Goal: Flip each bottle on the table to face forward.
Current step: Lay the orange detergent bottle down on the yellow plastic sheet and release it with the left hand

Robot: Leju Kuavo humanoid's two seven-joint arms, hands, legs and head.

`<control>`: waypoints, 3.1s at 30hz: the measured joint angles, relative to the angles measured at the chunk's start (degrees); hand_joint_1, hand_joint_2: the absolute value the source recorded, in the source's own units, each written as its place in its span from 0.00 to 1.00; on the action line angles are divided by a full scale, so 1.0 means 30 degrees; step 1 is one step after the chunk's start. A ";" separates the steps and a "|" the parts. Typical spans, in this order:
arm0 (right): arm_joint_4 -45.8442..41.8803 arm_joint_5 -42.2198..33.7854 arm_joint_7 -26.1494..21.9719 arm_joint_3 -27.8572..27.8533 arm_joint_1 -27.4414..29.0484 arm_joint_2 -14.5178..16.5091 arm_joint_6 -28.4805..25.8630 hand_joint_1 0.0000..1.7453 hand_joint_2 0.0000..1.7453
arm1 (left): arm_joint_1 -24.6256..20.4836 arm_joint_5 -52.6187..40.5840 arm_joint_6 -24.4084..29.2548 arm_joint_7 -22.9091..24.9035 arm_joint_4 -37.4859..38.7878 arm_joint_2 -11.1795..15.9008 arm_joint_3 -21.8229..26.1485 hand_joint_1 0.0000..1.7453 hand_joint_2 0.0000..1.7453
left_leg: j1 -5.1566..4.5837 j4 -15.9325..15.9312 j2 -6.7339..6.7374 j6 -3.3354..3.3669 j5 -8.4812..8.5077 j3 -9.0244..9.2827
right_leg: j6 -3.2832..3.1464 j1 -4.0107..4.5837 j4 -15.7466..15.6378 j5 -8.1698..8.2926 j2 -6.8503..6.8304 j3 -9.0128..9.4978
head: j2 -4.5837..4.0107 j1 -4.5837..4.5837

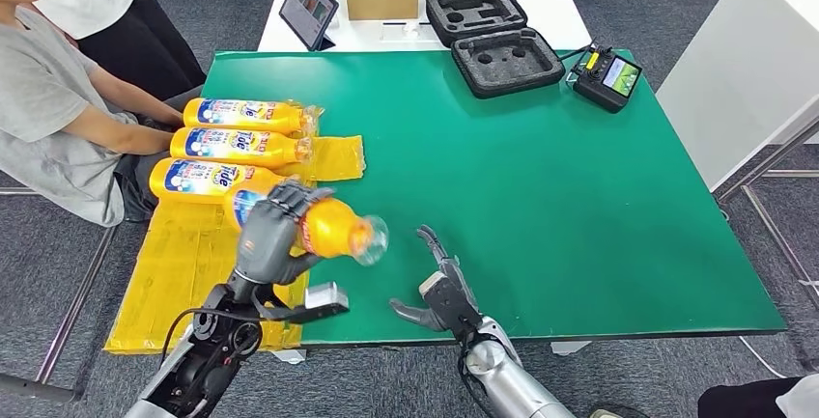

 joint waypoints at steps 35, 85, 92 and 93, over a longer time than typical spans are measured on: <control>0.0242 -0.0051 0.0000 -0.1209 0.0464 0.0459 0.0657 0.00 1.00 | -0.2223 -1.1973 -0.2976 1.2925 0.7246 -0.0457 -0.0350 0.93 1.00 | -0.0003 0.0003 -0.0002 -0.0001 0.0005 -0.0016 | 0.0000 -0.0002 0.0000 0.0000 -0.0004 -0.0019 | 0.0000 0.0000; 0.0690 0.0636 0.0000 -0.1796 0.0496 0.0441 0.0574 0.00 1.00 | -0.3737 -0.9124 -0.2855 0.8665 1.0938 -0.1282 0.1479 0.06 1.00 | -0.0009 0.0001 -0.0036 0.0011 0.0040 -0.0001 | 0.0000 -0.0009 0.0000 0.0002 -0.0047 0.0028 | 0.0000 0.0000; 0.0690 0.0578 0.0000 -0.1885 0.0535 0.0383 0.0781 0.00 1.00 | -0.3544 -0.8742 -0.2544 0.8450 1.0938 -0.1432 0.1701 0.05 1.00 | -0.0010 0.0001 -0.0034 0.0013 0.0036 -0.0001 | 0.0000 -0.0007 -0.0001 0.0002 -0.0047 0.0024 | 0.0000 -0.0002; 0.0690 0.0579 0.0000 -0.1885 0.0534 0.0375 0.0796 0.00 1.00 | -0.3523 -0.8736 -0.2548 0.8434 1.0938 -0.1446 0.1721 0.04 1.00 | -0.0009 0.0000 -0.0033 0.0013 0.0036 -0.0001 | 0.0000 -0.0007 -0.0001 0.0002 -0.0047 0.0024 | 0.0000 -0.0002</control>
